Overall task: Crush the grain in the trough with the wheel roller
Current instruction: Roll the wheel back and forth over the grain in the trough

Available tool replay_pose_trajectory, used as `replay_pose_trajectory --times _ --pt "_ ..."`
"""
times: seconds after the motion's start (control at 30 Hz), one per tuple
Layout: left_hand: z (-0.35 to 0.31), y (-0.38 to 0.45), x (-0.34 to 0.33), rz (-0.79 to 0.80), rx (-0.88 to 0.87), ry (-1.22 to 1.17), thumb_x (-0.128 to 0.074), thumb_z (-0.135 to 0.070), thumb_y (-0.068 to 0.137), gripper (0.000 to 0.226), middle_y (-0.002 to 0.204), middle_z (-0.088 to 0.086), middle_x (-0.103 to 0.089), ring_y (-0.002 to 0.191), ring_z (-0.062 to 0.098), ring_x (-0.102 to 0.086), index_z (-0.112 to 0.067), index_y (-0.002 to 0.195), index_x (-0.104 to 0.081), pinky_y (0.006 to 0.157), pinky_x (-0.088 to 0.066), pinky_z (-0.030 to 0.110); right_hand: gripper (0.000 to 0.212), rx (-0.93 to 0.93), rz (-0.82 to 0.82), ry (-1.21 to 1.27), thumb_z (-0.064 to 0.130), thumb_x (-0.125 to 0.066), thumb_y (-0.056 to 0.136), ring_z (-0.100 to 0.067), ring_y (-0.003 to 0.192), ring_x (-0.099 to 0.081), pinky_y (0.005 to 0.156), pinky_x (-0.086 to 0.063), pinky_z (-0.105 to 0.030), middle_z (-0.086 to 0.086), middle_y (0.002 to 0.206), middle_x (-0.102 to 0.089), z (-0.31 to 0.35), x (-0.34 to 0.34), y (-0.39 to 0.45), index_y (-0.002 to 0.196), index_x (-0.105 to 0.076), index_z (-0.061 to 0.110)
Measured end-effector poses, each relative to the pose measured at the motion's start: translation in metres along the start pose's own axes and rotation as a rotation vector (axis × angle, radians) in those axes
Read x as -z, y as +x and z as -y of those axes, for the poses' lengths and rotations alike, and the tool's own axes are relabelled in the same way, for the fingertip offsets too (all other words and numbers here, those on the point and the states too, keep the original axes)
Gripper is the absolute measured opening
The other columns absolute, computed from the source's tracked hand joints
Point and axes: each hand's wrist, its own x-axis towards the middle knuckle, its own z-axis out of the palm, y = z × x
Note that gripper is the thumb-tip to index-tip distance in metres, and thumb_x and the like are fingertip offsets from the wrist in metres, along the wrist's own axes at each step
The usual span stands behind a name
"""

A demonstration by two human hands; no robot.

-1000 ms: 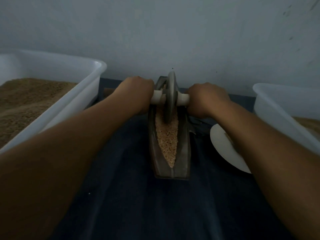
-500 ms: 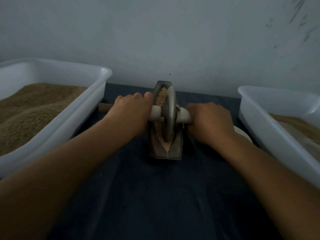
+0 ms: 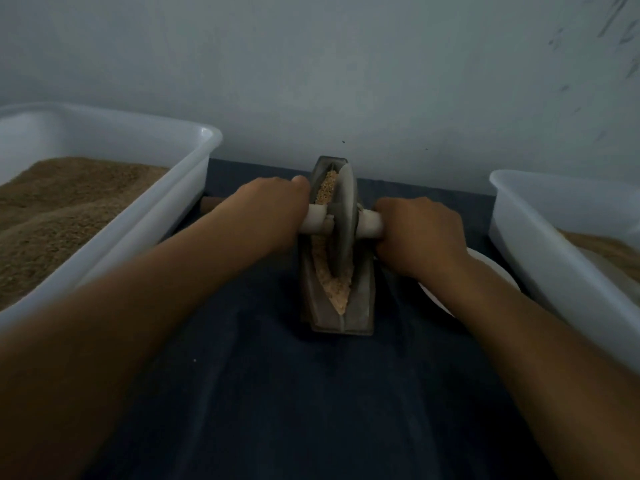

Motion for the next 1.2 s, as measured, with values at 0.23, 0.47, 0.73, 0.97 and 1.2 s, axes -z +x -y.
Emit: replay_pose_trajectory --times 0.23,0.47,0.73,0.97,1.2 --pt "0.0 0.054 0.009 0.147 0.037 0.115 -0.08 -0.026 0.079 0.065 0.122 0.016 -0.059 0.108 0.032 -0.06 -0.004 0.13 -0.047 0.075 -0.041 0.034 0.026 -0.009 0.208 0.039 0.043 -0.065 0.078 -0.025 0.08 -0.059 0.059 -0.036 -0.028 -0.001 0.099 -0.066 -0.014 -0.02 0.058 0.099 -0.065 0.029" --pt "0.0 0.074 0.014 0.219 0.015 0.144 -0.074 -0.029 0.083 0.032 0.081 0.007 -0.058 0.075 0.023 -0.057 -0.007 0.102 -0.061 0.069 -0.044 0.031 0.034 -0.016 0.432 0.081 0.041 -0.068 0.079 -0.024 0.076 -0.056 0.064 -0.043 -0.03 -0.005 0.097 -0.062 -0.017 -0.014 0.089 0.105 -0.066 0.019" --pt "0.007 0.045 0.003 0.038 0.015 0.064 -0.082 -0.029 0.074 0.069 0.118 0.016 -0.059 0.103 0.032 -0.061 -0.005 0.126 -0.042 0.072 -0.041 0.036 0.02 -0.008 0.192 0.016 0.038 -0.066 0.079 -0.02 0.069 -0.052 0.048 -0.023 -0.022 0.0 0.094 -0.065 -0.01 -0.011 0.049 0.096 -0.066 0.027" --pt "-0.003 0.007 0.003 -0.021 0.011 0.055 -0.079 -0.029 0.074 0.061 0.107 0.012 -0.06 0.084 0.025 -0.055 -0.012 0.117 -0.04 0.068 -0.043 0.037 0.02 -0.029 0.183 0.093 0.045 -0.068 0.077 -0.018 0.07 -0.044 0.056 -0.031 -0.028 0.004 0.088 -0.061 -0.007 0.002 0.01 0.093 -0.061 0.034" --pt "-0.005 -0.027 0.006 -0.091 -0.017 0.004 -0.072 -0.022 0.082 0.045 0.108 0.008 -0.058 0.095 0.027 -0.06 -0.02 0.095 -0.028 0.072 -0.042 0.038 0.012 0.008 0.083 0.097 0.039 -0.066 0.076 -0.019 0.063 -0.043 0.051 -0.026 -0.027 0.005 0.076 -0.06 -0.003 0.024 -0.021 0.079 -0.056 0.034"
